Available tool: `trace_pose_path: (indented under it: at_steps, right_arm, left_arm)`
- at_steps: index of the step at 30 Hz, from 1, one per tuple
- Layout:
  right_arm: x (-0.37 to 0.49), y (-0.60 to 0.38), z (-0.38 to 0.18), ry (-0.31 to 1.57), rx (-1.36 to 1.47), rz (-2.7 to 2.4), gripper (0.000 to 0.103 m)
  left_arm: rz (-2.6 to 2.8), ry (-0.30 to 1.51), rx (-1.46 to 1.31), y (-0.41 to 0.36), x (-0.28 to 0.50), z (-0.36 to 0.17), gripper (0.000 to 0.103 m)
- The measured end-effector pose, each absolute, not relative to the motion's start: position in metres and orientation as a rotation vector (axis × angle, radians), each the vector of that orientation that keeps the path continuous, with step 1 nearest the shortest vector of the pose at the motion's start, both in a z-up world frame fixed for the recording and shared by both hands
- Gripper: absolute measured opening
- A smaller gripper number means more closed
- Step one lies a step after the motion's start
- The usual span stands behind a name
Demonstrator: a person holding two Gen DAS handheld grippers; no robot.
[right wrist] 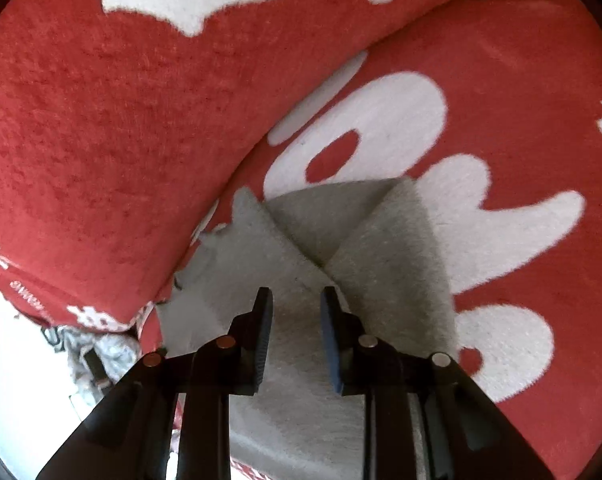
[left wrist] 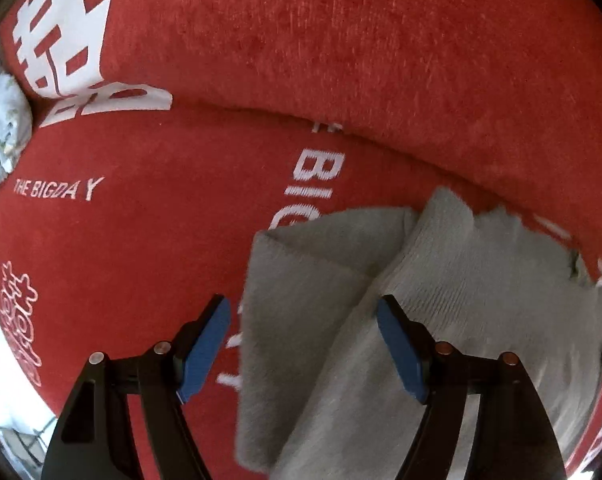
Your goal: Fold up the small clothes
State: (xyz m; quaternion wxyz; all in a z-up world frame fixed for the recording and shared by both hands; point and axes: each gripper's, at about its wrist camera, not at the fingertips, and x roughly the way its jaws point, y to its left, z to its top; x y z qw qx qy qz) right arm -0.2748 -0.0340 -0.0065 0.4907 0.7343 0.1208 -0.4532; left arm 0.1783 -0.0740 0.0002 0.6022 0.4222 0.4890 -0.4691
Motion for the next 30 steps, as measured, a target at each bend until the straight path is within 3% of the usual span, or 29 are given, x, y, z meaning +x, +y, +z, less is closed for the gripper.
trace_pose_path:
  at_steps: [5,7,9,19,26,29,30]
  right_arm:
    - [-0.274,-0.017,0.009,0.235,1.800,-1.115,0.032]
    - [-0.269,-0.001,0.020,0.194,1.799,-1.091,0.044]
    - [-0.258,0.022,0.032,0.172,1.793,-1.062,0.050]
    - [-0.220,0.164,0.027,0.106,1.987,-1.247,0.050]
    - [-0.229,0.180,0.001,-0.086,2.061,-1.399,0.050]
    - [-0.231,0.176,-0.006,-0.161,2.080,-1.428,0.050]
    - [-0.230,0.173,-0.006,-0.180,2.077,-1.435,0.049]
  left_arm:
    - [-1.141,1.213,0.969,-0.052,0.199,0.013,0.077]
    - [-1.213,1.283,0.990,-0.040,0.205,0.017,0.077]
    - [-1.283,1.310,1.059,-0.022,0.201,0.019,0.077]
    - [-1.362,1.410,1.213,0.036,0.193,-0.002,0.077]
    - [-1.373,1.392,1.175,0.040,0.203,-0.006,0.076]
    - [-1.392,1.445,1.128,0.041,0.210,-0.008,0.051]
    - [-1.399,1.461,1.122,0.042,0.213,-0.008,0.038]
